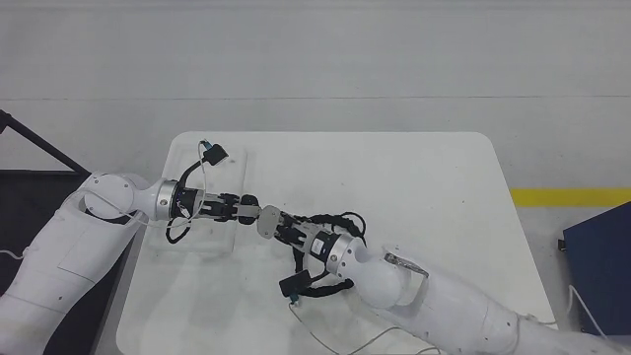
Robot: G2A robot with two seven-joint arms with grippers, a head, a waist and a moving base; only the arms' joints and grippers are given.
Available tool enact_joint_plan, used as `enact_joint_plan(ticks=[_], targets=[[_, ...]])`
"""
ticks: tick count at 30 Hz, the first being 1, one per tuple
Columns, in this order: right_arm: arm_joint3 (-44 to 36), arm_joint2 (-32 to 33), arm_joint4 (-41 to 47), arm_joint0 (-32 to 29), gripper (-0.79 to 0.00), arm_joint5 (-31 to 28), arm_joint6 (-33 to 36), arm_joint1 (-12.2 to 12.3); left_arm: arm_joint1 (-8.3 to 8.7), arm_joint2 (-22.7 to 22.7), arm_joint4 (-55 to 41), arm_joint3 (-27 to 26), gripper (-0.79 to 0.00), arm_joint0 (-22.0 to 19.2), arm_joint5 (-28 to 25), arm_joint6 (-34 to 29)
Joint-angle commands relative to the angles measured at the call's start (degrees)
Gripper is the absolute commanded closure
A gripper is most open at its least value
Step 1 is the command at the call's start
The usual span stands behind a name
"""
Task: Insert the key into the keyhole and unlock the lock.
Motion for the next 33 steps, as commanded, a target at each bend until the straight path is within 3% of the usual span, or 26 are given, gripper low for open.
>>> enact_joint_plan(ticks=[1, 3, 5, 9, 14, 33], targets=[[-0.3, -0.3, 0.0, -0.1, -0.336, 0.1, 0.2, 0.2, 0.00, 0.0, 0.0, 0.0, 0.000, 0.0, 0.0, 0.0], [-0.6, -0.4, 0.0, -0.1, -0.274, 0.1, 0.3, 0.3, 0.00, 0.0, 0.0, 0.0, 0.000, 0.0, 0.0, 0.0], [-0.7, -0.4, 0.0, -0.1, -0.126, 0.4, 0.6, 0.5, 0.00, 0.0, 0.0, 0.0, 0.000, 0.0, 0.0, 0.0], [-1.0, -0.2, 0.0, -0.4, -0.037, 0.9, 1.1, 0.8, 0.00, 0.0, 0.0, 0.0, 0.000, 0.0, 0.0, 0.0], [-1.5, 0.0, 0.0, -0.5, 0.000, 0.8, 1.7, 1.2, 0.00, 0.0, 0.0, 0.0, 0.000, 0.0, 0.0, 0.0], [-2.3, -0.3, 0.0, 0.6, 0.000, -0.1, 1.2, 1.8, 0.00, 0.0, 0.0, 0.0, 0.000, 0.0, 0.0, 0.0]])
